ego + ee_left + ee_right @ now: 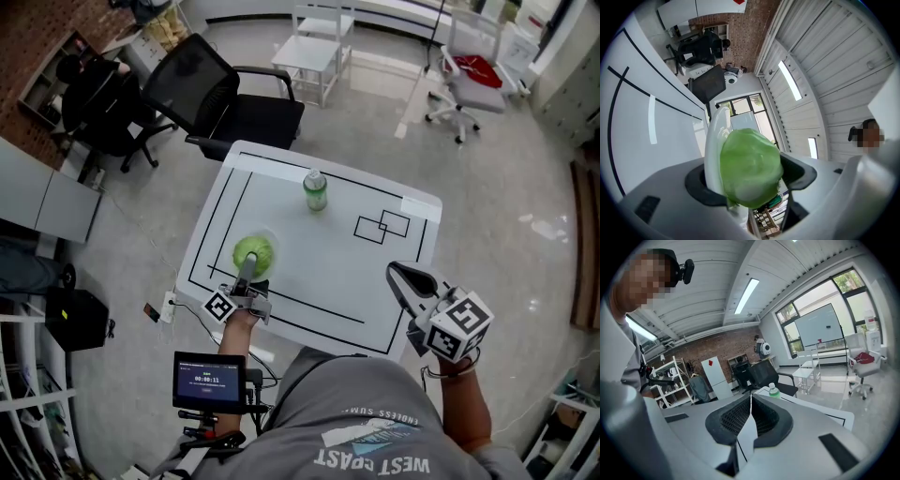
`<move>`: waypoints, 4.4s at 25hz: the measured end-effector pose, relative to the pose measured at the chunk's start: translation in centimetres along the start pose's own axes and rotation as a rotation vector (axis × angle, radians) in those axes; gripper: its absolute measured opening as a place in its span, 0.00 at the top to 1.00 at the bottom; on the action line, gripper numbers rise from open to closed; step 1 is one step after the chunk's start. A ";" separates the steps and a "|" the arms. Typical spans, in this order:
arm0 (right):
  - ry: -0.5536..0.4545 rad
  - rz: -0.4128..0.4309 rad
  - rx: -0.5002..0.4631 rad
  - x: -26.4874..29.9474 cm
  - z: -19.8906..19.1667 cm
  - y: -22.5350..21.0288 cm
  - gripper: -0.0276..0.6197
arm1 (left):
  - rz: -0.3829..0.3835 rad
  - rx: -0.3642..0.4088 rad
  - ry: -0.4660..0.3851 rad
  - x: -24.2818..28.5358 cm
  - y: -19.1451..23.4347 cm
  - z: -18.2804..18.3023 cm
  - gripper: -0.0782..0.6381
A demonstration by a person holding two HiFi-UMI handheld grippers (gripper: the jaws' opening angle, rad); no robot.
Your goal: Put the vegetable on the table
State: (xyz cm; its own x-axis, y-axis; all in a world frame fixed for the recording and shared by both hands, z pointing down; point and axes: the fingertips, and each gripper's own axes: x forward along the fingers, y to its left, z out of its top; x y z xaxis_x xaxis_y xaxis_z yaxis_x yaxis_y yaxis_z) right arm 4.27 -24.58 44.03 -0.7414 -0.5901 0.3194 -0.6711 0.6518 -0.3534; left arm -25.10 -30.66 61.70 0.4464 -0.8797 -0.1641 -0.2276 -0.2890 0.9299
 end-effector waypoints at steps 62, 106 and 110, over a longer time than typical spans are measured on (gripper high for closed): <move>0.132 -0.050 0.073 1.8 -5.3 -0.4 0.94 | 0.089 -0.062 0.079 -0.4 6.5 -1.8 0.41; 0.132 -0.147 0.097 1.4 -6.3 -0.1 0.94 | 0.313 0.120 0.447 5.4 13.3 -0.8 0.41; 0.136 -0.152 0.100 1.4 -6.4 0.0 0.94 | 0.308 0.119 0.466 6.0 13.4 -1.0 0.42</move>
State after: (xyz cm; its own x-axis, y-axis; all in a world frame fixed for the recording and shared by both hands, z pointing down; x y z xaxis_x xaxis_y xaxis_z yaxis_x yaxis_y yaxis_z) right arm 3.23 -22.31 50.10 -0.6296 -0.6039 0.4888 -0.7766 0.5057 -0.3756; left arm -24.61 -39.39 73.47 0.6726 -0.6780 0.2963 -0.4914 -0.1099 0.8640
